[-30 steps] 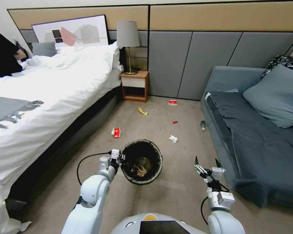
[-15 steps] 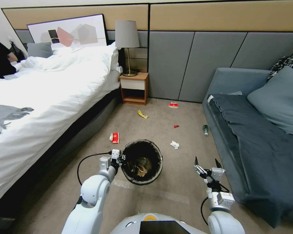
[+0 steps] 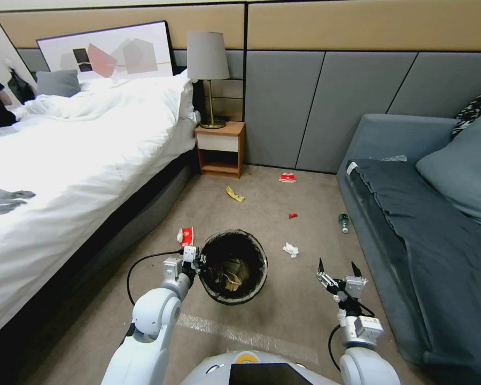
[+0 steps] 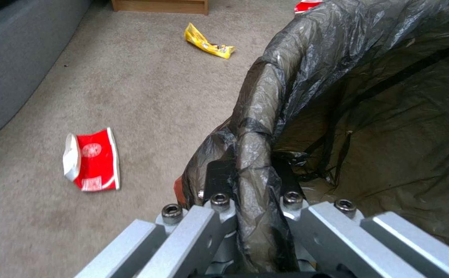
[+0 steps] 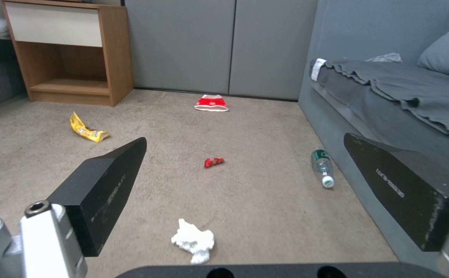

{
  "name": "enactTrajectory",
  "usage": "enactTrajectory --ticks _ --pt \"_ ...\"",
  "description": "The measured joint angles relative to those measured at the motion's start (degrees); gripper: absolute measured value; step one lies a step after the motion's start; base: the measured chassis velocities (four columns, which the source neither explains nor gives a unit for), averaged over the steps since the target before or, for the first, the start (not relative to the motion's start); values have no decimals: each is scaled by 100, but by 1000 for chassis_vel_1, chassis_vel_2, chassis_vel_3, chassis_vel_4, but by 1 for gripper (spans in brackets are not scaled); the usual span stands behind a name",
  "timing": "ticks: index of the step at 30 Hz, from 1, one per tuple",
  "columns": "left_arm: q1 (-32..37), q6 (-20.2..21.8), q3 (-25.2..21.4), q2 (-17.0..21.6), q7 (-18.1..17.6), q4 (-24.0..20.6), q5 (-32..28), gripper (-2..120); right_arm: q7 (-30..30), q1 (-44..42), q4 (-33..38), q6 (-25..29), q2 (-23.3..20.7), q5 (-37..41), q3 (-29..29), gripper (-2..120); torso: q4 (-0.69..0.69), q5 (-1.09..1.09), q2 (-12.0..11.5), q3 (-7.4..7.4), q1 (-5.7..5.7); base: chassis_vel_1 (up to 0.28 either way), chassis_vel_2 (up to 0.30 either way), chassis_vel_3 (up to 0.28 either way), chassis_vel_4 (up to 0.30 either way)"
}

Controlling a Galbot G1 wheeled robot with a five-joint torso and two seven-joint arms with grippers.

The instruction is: Pick up the trash bin, then pick up the garbage from the floor and place it into the trash bin.

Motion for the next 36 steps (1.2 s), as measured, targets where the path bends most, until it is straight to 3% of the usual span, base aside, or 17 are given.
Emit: enactTrajectory --ticks 30,36 --pt "-29 -4 -20 6 6 21 -9 1 8 8 -79 67 52 -34 -30 100 0 0 0 0 0 -129 125 127 -129" --pt "-33 -5 -17 7 6 -10 -9 1 -136 138 -278 -119 -119 75 4 100 -1 -1 0 1 0 -84 99 80 -105"
